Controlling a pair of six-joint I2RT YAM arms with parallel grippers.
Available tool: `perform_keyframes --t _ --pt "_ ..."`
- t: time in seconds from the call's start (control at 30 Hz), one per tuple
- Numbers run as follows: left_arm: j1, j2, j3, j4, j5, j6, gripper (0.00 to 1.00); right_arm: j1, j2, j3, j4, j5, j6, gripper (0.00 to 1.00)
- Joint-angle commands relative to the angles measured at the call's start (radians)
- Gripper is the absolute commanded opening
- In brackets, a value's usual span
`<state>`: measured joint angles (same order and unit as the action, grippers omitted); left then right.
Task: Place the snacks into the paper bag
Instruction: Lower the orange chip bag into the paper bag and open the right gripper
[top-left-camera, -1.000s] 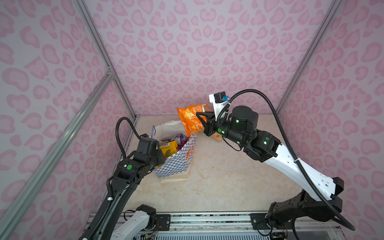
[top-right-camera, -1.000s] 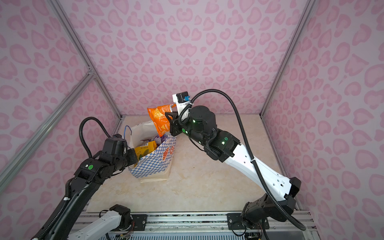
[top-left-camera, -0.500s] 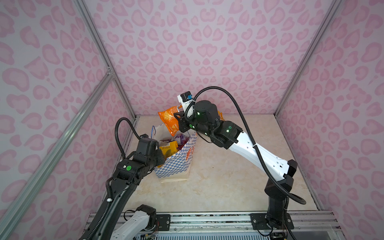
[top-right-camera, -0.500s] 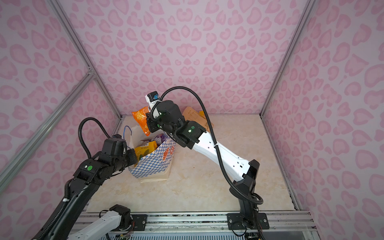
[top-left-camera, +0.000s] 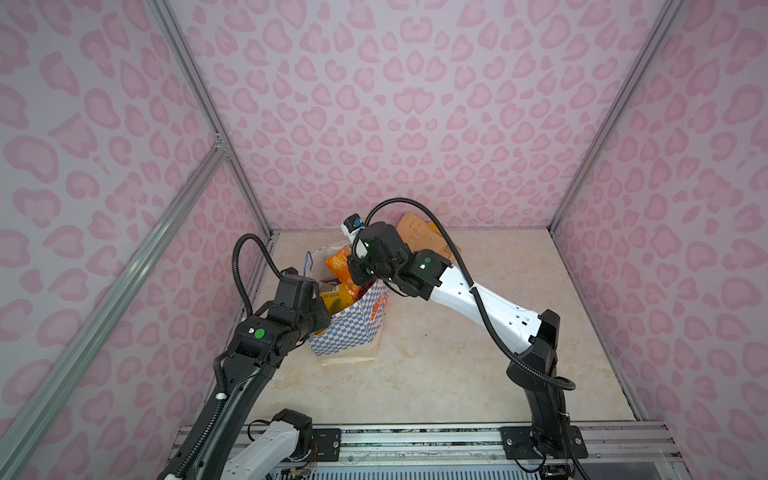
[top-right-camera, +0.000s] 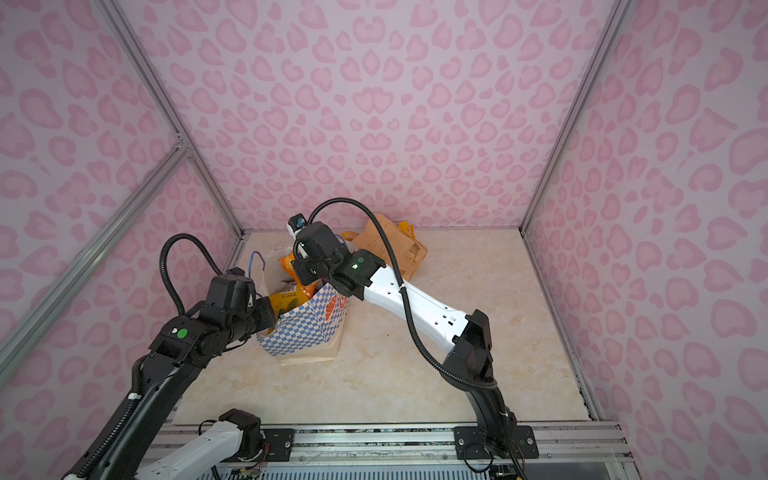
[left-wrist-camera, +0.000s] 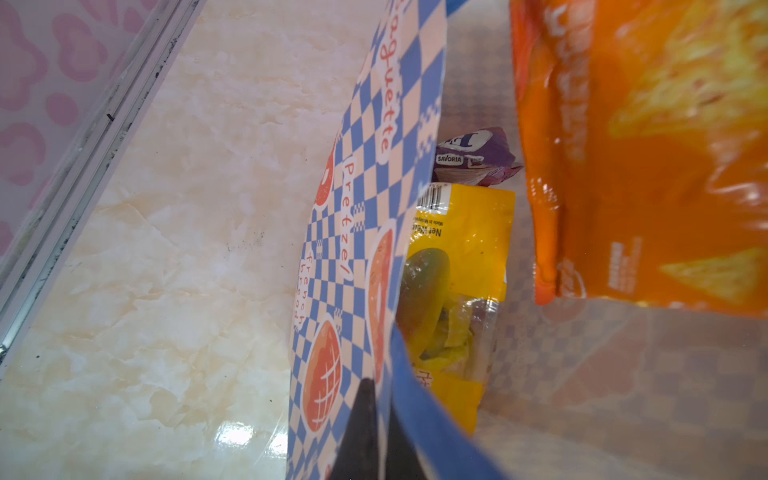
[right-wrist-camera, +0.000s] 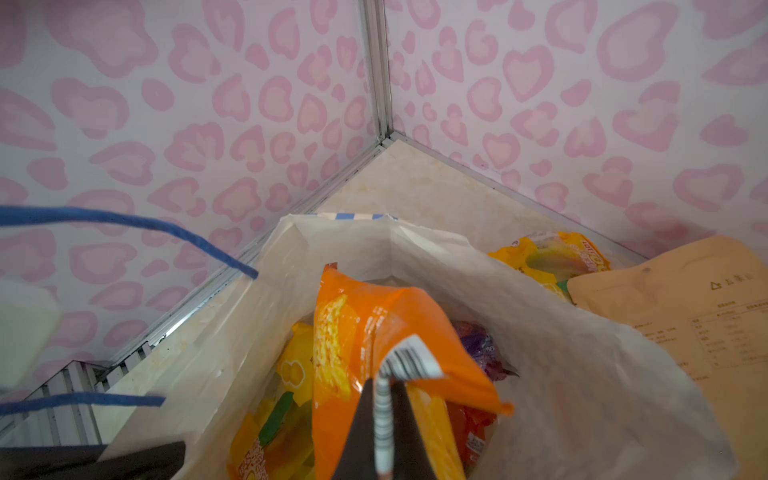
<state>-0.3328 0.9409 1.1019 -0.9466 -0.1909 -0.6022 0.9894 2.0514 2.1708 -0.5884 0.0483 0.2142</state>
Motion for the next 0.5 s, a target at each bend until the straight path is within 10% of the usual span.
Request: perform_keyframes --t 0.0,0.47 --pt "0.001 0.004 0.009 0.011 -0.002 -0.016 0.04 0.008 0.004 -0.033 -0.009 0.007 -0.003 0.07" --pt "0.001 0.028 0.025 0.034 0.001 -0.028 0.04 0.055 0.096 0.039 -0.057 -0.101 0.038 0.26"
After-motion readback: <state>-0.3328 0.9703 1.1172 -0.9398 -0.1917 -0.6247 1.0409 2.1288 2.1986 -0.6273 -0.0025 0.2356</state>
